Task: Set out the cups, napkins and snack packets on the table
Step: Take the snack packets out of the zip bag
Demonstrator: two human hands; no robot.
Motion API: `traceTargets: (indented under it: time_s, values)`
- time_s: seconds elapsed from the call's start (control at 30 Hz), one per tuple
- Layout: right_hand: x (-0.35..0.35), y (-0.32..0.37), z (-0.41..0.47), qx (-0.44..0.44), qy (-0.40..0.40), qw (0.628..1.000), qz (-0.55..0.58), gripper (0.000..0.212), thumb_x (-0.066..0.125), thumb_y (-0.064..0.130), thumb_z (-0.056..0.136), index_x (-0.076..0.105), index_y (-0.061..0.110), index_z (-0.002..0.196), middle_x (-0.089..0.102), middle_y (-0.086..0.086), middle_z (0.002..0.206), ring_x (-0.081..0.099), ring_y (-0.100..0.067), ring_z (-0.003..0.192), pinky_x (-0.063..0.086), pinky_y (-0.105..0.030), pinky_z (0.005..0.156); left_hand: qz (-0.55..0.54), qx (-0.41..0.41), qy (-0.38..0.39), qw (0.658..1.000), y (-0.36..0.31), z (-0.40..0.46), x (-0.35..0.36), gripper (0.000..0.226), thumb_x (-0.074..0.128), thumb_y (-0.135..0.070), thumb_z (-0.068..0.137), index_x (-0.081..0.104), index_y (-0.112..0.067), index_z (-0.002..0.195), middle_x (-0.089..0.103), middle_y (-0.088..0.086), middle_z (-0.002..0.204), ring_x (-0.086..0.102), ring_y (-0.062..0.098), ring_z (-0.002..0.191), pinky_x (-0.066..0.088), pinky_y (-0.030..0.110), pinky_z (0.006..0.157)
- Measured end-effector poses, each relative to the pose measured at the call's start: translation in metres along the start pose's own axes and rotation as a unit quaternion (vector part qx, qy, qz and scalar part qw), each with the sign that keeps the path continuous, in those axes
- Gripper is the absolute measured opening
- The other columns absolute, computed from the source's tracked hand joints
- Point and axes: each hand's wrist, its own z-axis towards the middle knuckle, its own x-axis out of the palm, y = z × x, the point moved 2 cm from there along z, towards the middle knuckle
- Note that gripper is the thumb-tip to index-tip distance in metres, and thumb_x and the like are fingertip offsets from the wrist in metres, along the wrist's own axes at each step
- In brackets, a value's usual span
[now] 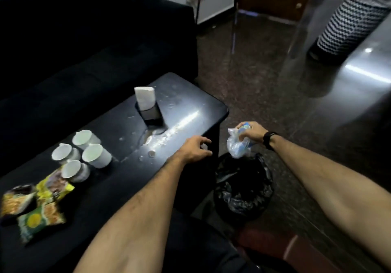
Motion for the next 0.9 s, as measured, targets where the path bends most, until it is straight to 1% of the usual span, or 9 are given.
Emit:
traceTargets:
  time_s: [0.13, 0.23, 0.3, 0.4, 0.57, 0.63, 0.7, 0.8, 0.9]
  values:
    - [0.009, -0.072, 0.009, 0.052, 0.052, 0.994, -0.074, 0.023, 0.063, -0.008, 0.075, 0.07, 0.001, 0.095, 0.065, -0.011, 0.087, 0.059, -0.024, 0.084, 0.047, -0.038, 0.074, 0.038, 0.006, 0.062, 0.997, -0.003, 0.021, 0.052, 0.049, 0.075, -0.03, 0.078, 0.067, -0.02, 0.126, 0.068, 0.0, 0.127, 0.06, 0.014, 0.12, 0.04, 0.015, 0.1]
    - [0.03, -0.121, 0.02, 0.083, 0.114, 0.971, -0.191, 0.024, 0.067, 0.007, 0.081, 0.07, 0.004, 0.105, 0.069, -0.012, 0.107, 0.063, -0.028, 0.102, 0.049, -0.037, 0.085, 0.047, -0.017, 0.099, 0.994, 0.01, 0.033, 0.088, 0.05, 0.073, -0.033, 0.081, 0.065, -0.023, 0.129, 0.066, 0.0, 0.13, 0.059, 0.014, 0.123, 0.043, 0.025, 0.106]
    - [0.047, -0.151, 0.029, 0.096, 0.14, 0.951, -0.257, 0.035, 0.066, 0.016, 0.084, 0.063, 0.008, 0.118, 0.064, -0.014, 0.123, 0.058, -0.031, 0.115, 0.048, -0.038, 0.093, 0.054, -0.031, 0.117, 0.991, 0.022, 0.042, 0.108, 0.05, 0.071, -0.034, 0.082, 0.064, -0.025, 0.13, 0.067, 0.001, 0.128, 0.062, 0.014, 0.117, 0.047, 0.026, 0.103]
    - [0.071, -0.191, 0.039, 0.129, 0.144, 0.936, -0.294, 0.048, 0.067, 0.018, 0.083, 0.053, 0.013, 0.128, 0.045, -0.019, 0.132, 0.05, -0.038, 0.119, 0.046, -0.039, 0.096, 0.058, -0.044, 0.139, 0.988, 0.041, 0.05, 0.132, 0.05, 0.07, -0.034, 0.083, 0.062, -0.025, 0.131, 0.067, 0.002, 0.126, 0.062, 0.016, 0.116, 0.048, 0.025, 0.099]
    - [0.11, -0.231, 0.056, 0.142, 0.081, 0.95, -0.266, 0.047, 0.059, 0.015, 0.086, 0.043, 0.007, 0.129, 0.026, -0.023, 0.138, 0.049, -0.044, 0.117, 0.045, -0.041, 0.1, 0.069, -0.052, 0.171, 0.982, 0.067, 0.062, 0.151, 0.046, 0.07, -0.027, 0.085, 0.063, -0.022, 0.131, 0.066, 0.0, 0.129, 0.058, 0.015, 0.122, 0.044, 0.022, 0.103]
    - [0.126, -0.243, 0.065, 0.171, 0.092, 0.943, -0.269, 0.067, 0.061, 0.02, 0.086, 0.03, 0.007, 0.144, 0.013, -0.025, 0.151, 0.038, -0.047, 0.132, 0.04, -0.043, 0.108, 0.072, -0.06, 0.17, 0.981, 0.078, 0.068, 0.155, 0.048, 0.069, -0.028, 0.086, 0.061, -0.022, 0.133, 0.065, 0.001, 0.13, 0.06, 0.015, 0.12, 0.044, 0.021, 0.101]
    - [0.143, -0.256, 0.074, 0.207, 0.145, 0.914, -0.319, 0.086, 0.059, 0.032, 0.089, 0.007, 0.007, 0.154, -0.002, -0.024, 0.159, 0.016, -0.045, 0.146, 0.027, -0.045, 0.118, 0.074, -0.064, 0.166, 0.981, 0.085, 0.074, 0.159, 0.049, 0.07, -0.03, 0.086, 0.061, -0.023, 0.133, 0.066, 0.0, 0.128, 0.061, 0.014, 0.117, 0.044, 0.018, 0.097]
    - [0.159, -0.271, 0.077, 0.23, 0.214, 0.869, -0.382, 0.085, 0.048, 0.035, 0.095, -0.005, 0.006, 0.154, -0.008, -0.02, 0.162, -0.001, -0.04, 0.15, 0.015, -0.052, 0.121, 0.069, -0.073, 0.169, 0.98, 0.089, 0.078, 0.165, 0.05, 0.069, -0.032, 0.085, 0.06, -0.025, 0.134, 0.066, 0.001, 0.128, 0.061, 0.015, 0.117, 0.044, 0.02, 0.097]
    - [0.154, -0.265, 0.077, 0.193, 0.12, 0.909, -0.35, 0.077, 0.056, 0.027, 0.089, 0.016, 0.006, 0.152, 0.018, -0.021, 0.156, 0.026, -0.039, 0.143, 0.036, -0.05, 0.112, 0.078, -0.077, 0.172, 0.979, 0.084, 0.077, 0.165, 0.052, 0.068, -0.033, 0.085, 0.059, -0.025, 0.135, 0.065, 0.001, 0.131, 0.059, 0.017, 0.122, 0.045, 0.024, 0.103]
